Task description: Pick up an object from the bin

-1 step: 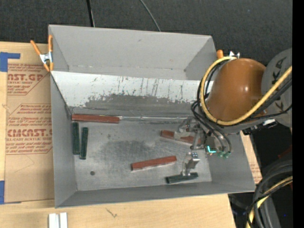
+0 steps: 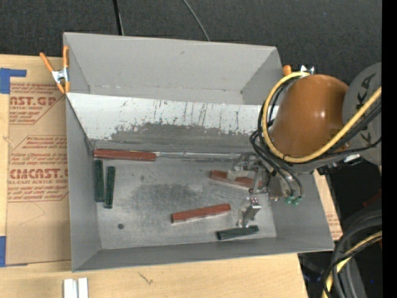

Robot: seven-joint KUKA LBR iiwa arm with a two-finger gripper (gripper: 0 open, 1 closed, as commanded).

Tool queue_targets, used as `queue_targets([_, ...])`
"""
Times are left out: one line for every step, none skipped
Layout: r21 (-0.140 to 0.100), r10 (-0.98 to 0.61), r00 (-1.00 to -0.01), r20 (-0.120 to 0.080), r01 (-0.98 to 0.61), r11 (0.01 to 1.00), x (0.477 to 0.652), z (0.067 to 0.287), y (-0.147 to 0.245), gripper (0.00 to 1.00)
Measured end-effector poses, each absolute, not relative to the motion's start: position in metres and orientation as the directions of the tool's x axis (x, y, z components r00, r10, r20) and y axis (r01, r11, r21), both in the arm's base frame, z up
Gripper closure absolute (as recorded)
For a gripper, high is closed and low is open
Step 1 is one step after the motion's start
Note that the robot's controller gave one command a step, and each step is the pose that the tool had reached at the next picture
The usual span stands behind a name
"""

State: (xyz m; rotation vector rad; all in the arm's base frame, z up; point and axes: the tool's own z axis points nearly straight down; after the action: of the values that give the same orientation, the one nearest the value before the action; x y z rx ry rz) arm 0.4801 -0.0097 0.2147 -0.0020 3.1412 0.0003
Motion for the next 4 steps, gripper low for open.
queue_targets([-0.001,-0.039,-0.999,-0.01,-0.039,0.999,0.491,0.172,-0.004,0.0])
queue_targets([0.005,-0.158,-0.987,0.023,-0.158,0.987,0.496,0.077,-0.007,1.0])
queue_targets([0.005,-0.158,-0.987,0.023,-0.158,0.987,0.496,0.077,-0.007,1.0])
queue_targets([-0.001,-0.578,-0.816,-0.003,-0.578,0.816,0.551,0.198,-0.082,1.0])
